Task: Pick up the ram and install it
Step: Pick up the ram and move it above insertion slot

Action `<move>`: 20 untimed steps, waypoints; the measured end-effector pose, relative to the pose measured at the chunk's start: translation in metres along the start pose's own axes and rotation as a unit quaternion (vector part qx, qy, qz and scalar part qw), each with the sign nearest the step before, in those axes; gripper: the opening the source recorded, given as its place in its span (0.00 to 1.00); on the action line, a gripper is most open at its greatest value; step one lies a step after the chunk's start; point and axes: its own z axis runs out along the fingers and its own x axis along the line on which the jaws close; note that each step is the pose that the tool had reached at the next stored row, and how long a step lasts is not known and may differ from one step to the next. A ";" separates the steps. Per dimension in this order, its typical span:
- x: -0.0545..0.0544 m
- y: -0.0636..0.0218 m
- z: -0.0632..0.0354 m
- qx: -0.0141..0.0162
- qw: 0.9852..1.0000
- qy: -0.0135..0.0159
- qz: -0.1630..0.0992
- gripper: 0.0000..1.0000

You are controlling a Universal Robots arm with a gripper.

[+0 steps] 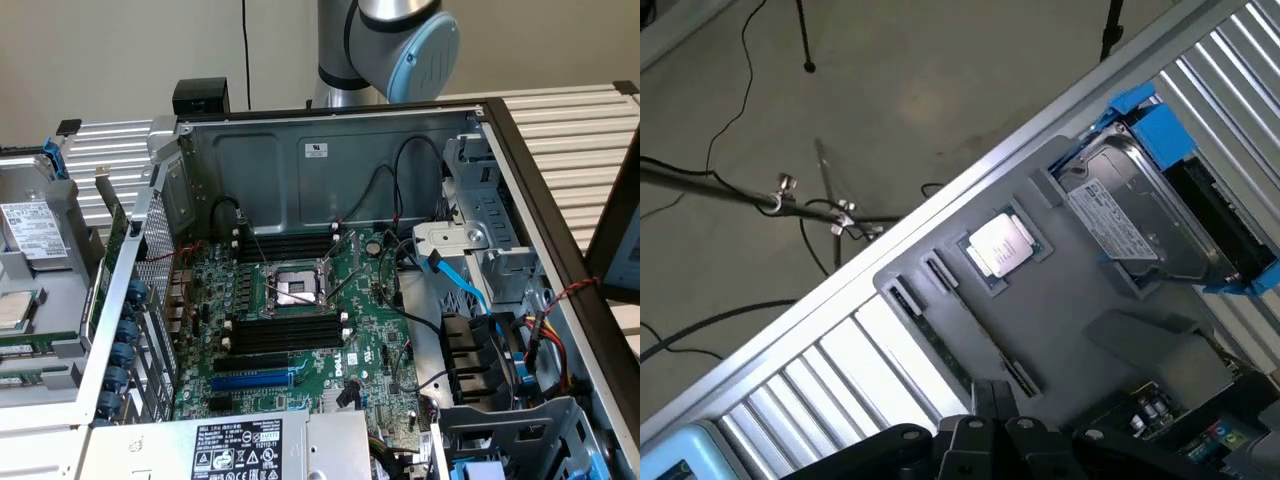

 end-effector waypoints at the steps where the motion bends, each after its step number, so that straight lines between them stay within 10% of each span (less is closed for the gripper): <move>1: 0.000 0.0000 0.0002 0.000 1.000 0.000 -0.009 0.10; 11: 0.000 -0.0001 0.0027 -0.001 0.995 0.004 -0.100 0.10; 20: 0.000 -0.0001 0.0045 -0.002 0.983 0.007 -0.181 0.10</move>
